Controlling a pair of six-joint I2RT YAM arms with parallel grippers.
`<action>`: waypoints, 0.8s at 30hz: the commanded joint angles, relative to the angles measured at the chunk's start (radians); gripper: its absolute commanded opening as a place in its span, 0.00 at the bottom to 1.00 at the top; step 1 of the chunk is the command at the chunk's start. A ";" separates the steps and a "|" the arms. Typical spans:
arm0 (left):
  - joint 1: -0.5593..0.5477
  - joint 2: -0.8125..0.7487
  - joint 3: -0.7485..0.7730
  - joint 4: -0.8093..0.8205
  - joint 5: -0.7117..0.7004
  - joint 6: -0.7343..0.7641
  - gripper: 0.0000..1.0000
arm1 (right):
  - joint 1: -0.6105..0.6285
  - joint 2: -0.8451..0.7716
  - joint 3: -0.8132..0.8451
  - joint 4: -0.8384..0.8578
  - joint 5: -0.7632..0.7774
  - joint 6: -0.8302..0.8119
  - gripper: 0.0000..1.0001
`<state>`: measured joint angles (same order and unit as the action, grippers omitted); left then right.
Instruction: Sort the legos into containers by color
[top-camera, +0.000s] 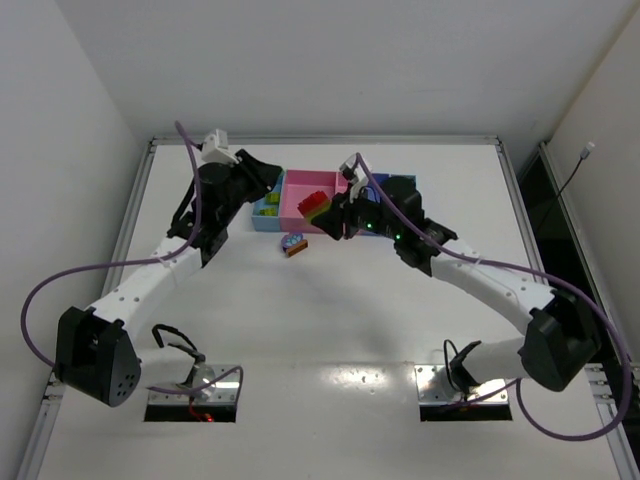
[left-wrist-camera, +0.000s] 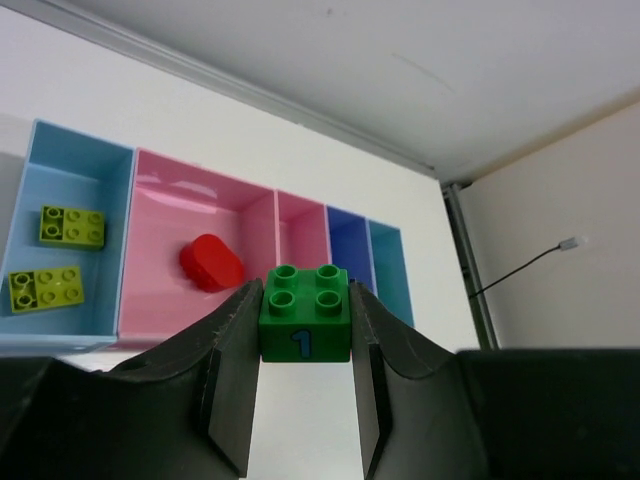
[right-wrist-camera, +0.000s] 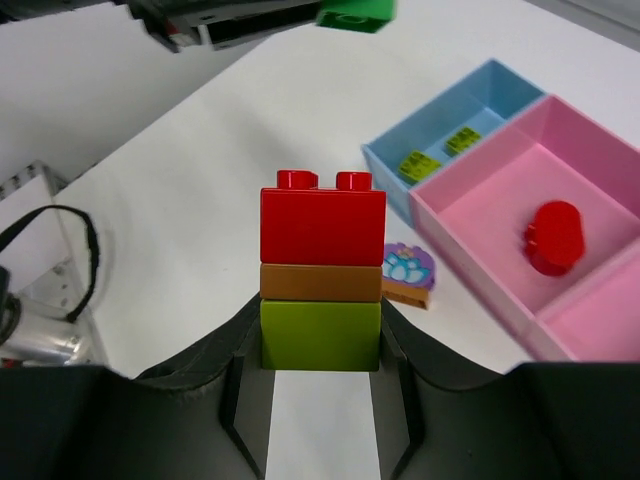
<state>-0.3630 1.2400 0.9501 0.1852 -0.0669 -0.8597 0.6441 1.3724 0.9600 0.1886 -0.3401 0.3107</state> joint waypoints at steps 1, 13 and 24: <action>0.010 0.007 0.070 -0.102 0.053 0.108 0.00 | -0.020 -0.078 -0.035 -0.014 0.108 -0.030 0.00; 0.030 0.202 0.206 -0.125 0.370 0.203 0.00 | -0.195 -0.168 -0.098 -0.124 0.314 0.065 0.00; -0.102 0.674 0.772 -0.308 0.699 0.433 0.00 | -0.374 -0.249 -0.098 -0.190 0.403 0.186 0.00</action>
<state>-0.4057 1.8500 1.6043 -0.0696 0.5056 -0.5220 0.2893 1.1660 0.8509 0.0116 0.0349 0.4427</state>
